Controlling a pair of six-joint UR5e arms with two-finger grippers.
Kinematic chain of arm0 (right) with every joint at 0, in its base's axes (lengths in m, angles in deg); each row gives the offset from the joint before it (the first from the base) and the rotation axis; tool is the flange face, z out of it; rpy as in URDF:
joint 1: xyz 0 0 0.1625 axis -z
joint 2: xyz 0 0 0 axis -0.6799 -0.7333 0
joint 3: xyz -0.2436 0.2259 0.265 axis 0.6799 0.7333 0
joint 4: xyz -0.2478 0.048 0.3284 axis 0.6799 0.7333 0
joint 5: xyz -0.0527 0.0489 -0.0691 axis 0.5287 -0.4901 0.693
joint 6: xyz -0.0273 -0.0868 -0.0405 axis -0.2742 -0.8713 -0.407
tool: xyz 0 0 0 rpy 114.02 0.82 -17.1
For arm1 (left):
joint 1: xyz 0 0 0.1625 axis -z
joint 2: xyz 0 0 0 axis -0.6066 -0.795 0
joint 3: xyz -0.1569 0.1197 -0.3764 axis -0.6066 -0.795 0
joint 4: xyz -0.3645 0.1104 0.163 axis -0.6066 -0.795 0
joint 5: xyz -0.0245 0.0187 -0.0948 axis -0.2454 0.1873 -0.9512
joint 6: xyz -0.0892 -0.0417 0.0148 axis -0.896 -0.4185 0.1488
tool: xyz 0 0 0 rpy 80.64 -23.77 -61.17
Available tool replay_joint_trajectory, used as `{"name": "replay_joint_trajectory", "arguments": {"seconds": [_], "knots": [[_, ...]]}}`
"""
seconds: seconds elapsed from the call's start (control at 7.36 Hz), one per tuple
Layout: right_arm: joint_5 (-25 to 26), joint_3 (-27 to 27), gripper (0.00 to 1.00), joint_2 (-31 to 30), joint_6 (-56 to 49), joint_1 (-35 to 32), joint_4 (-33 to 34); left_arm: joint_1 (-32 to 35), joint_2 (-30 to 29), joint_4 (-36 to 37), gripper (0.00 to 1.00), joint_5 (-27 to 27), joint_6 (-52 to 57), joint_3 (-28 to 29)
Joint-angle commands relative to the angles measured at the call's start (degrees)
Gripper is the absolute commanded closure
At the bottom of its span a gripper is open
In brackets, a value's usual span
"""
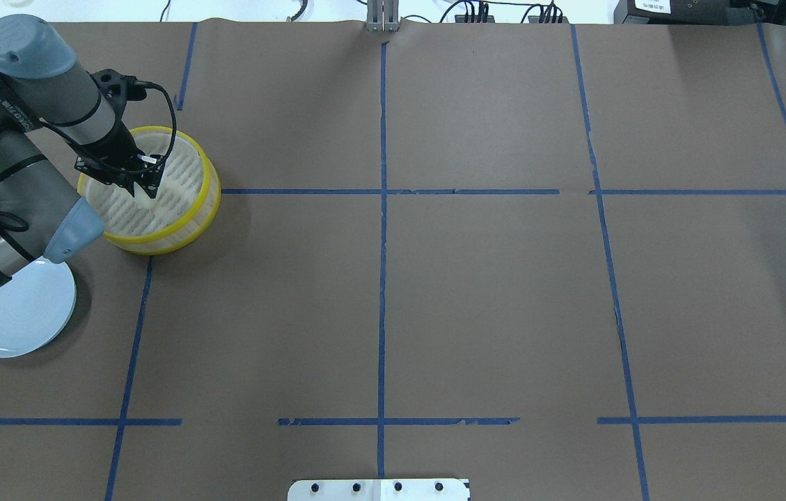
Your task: Place bun in steamer
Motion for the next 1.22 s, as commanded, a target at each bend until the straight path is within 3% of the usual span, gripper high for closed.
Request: {"name": "replay_joint_trajectory", "arguments": {"seconds": [0.0, 0.27, 0.54, 0.82, 1.09], "knots": [[0.00, 0.00, 0.00, 0.00, 0.00, 0.00, 0.00, 0.09, 0.10, -0.80, 0.00, 0.03, 0.42, 0.03], [0.00, 0.00, 0.00, 0.00, 0.00, 0.00, 0.00, 0.61, 0.10, -0.80, 0.00, 0.20, 0.60, -1.36], [0.00, 0.00, 0.00, 0.00, 0.00, 0.00, 0.00, 4.55, 1.23, -0.19, 0.00, 1.52, 0.77, -9.33], [0.00, 0.00, 0.00, 0.00, 0.00, 0.00, 0.00, 10.16, 8.33, -0.19, 0.00, 0.82, 0.86, -18.83], [0.00, 0.00, 0.00, 0.00, 0.00, -0.09, 0.00, 18.06, 14.12, -0.10, 0.00, -1.45, 13.08, -19.57]]}}
